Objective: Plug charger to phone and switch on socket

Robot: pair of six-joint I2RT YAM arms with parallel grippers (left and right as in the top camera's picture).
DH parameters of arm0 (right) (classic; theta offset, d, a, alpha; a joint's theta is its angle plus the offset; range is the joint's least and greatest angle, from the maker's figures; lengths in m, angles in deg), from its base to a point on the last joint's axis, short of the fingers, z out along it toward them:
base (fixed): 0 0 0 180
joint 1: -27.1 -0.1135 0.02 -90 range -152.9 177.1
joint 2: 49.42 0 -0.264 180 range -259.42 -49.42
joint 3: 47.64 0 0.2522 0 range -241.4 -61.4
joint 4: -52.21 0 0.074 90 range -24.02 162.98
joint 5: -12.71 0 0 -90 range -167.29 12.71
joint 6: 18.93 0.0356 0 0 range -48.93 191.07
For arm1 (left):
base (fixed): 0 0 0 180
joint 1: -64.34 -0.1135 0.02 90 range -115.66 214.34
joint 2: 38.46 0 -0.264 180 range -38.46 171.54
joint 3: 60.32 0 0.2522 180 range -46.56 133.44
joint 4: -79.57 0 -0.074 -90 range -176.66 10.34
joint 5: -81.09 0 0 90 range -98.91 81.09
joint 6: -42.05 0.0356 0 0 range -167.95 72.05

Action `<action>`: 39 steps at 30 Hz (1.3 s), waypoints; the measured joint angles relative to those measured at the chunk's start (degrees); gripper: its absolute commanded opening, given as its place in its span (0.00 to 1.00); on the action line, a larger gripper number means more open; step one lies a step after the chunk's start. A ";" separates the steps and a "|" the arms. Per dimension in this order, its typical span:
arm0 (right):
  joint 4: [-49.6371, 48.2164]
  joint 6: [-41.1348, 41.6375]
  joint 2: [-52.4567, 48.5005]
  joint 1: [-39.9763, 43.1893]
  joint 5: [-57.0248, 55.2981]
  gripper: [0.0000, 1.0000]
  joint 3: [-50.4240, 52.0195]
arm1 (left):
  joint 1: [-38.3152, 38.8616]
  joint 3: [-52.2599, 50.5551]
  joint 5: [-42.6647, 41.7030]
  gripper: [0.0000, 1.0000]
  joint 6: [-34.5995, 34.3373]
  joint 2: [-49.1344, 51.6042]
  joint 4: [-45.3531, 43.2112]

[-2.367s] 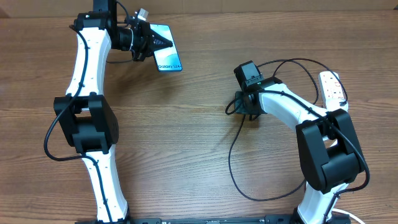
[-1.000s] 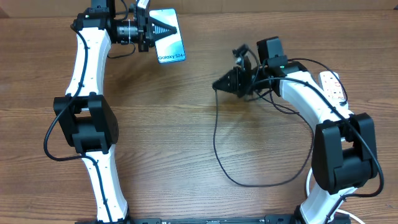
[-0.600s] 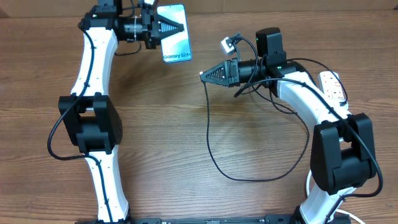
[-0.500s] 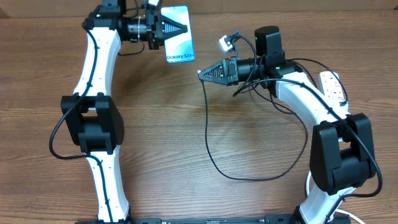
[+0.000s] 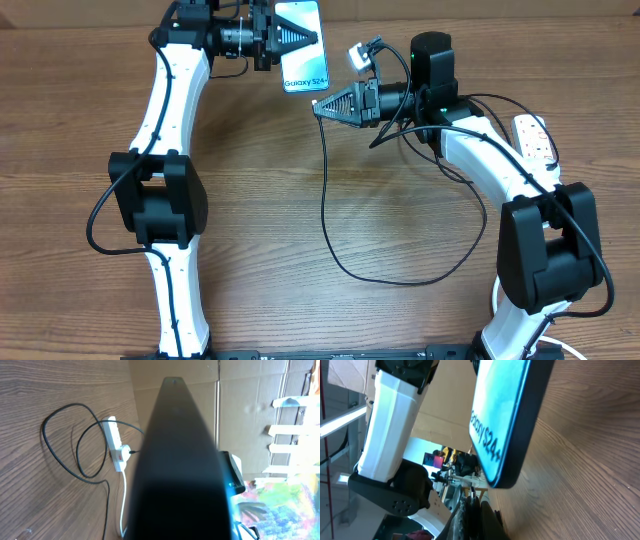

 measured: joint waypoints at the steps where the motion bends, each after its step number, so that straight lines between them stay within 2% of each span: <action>1: -0.26 0.22 0.00 0.00 -0.15 0.04 0.00 | 0.15 0.00 0.02 0.05 -0.37 0.00 -0.17; 12: -0.94 1.29 0.00 0.00 -1.64 0.04 0.00 | 2.40 0.00 0.22 0.04 -5.29 0.00 -2.80; 39: -4.70 4.28 0.00 -0.04 -0.26 0.04 0.00 | 2.10 0.00 -2.67 0.04 -5.35 0.00 -5.53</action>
